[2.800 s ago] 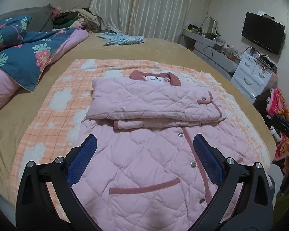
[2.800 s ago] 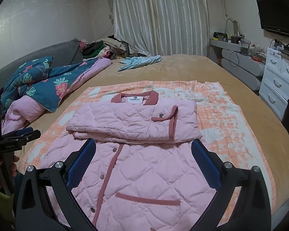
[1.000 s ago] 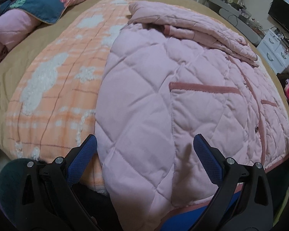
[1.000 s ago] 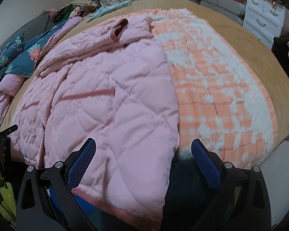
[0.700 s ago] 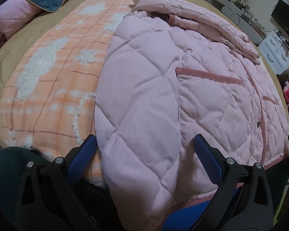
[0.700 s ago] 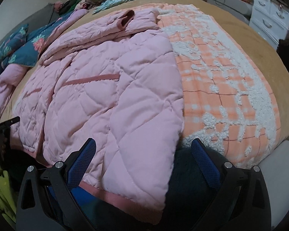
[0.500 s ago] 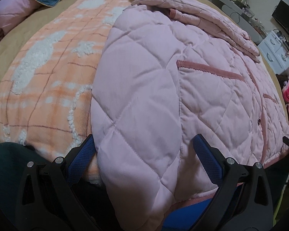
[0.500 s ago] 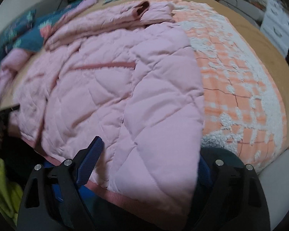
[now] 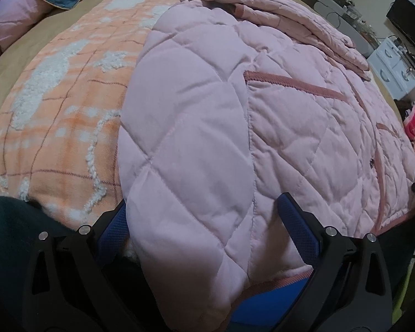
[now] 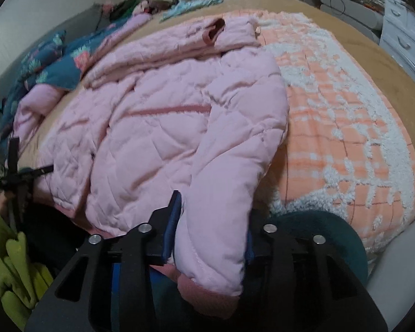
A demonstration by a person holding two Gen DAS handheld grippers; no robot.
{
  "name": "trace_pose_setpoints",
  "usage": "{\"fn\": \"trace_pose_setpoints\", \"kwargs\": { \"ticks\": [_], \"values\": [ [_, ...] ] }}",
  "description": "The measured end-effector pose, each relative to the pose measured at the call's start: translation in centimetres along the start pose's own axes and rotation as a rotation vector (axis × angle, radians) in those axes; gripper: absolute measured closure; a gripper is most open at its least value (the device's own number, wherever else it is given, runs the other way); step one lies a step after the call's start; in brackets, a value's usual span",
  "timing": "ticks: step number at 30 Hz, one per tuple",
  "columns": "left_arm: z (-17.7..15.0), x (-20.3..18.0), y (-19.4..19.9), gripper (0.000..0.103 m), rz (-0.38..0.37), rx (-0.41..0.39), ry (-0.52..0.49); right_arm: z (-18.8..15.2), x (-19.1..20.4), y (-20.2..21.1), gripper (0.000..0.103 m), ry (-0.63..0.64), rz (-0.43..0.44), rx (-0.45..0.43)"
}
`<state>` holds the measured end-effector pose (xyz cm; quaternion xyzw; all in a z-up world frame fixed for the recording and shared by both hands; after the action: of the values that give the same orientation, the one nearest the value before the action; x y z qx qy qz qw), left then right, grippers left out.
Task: Fold large clothes
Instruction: 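Move both grippers down to the jacket hem, then close both grippers on the jacket hem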
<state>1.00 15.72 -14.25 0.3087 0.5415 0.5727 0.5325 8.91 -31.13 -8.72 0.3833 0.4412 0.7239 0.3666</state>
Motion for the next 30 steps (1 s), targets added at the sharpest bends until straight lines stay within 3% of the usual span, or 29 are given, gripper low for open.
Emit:
{"fn": "trace_pose_setpoints", "kwargs": {
  "ticks": [5, 6, 8, 10, 13, 16, 18, 19, 30],
  "values": [
    [-0.5, -0.7, -0.2, 0.009, 0.023, 0.000, -0.033, -0.4, 1.9, -1.7, 0.047, 0.087, -0.117, 0.031],
    [-0.4, -0.7, -0.2, 0.009, 0.019, -0.004, -0.033, -0.4, 2.2, -1.7, 0.049, 0.091, -0.128, 0.016],
    [-0.4, -0.5, -0.2, 0.011, 0.007, -0.013, -0.028, -0.4, 2.5, -1.2, 0.069, 0.095, -0.136, -0.040],
    [-0.5, -0.3, 0.0, 0.017, 0.007, -0.020, -0.022, -0.3, 2.5, -0.3, 0.076, 0.091, -0.121, -0.087],
    [-0.7, -0.2, 0.3, 0.035, 0.016, -0.034, -0.008, 0.2, 2.3, 1.1, 0.080, 0.064, -0.067, -0.153],
    [-1.3, -1.0, 1.1, 0.072, -0.014, -0.057, -0.051, 1.0, 2.4, 2.7, 0.082, 0.050, -0.016, -0.226],
    [-1.5, -1.1, 2.0, 0.088, -0.007, -0.088, -0.064, 1.5, 2.2, 3.9, 0.083, 0.031, 0.028, -0.282],
    [-1.5, -1.1, 2.4, 0.092, -0.016, -0.099, -0.067, 1.7, 2.1, 4.4, 0.083, 0.022, 0.044, -0.301],
    [1.2, -3.0, 8.4, 0.096, -0.093, -0.260, -0.135, 4.1, 1.1, 8.2, 0.083, -0.048, 0.141, -0.407]
  ]
}}
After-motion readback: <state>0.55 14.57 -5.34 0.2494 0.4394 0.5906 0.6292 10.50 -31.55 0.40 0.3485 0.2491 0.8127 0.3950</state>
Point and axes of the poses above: each gripper's, at about its wrist camera, not at the fingertips, and y roughly against the way its jaws point, x to its left, z to its top, the point moved 2 cm from there along -y, roughly the way its jaws point, and after that the axes turned 12 degrees about x, right-handed, at the moved point
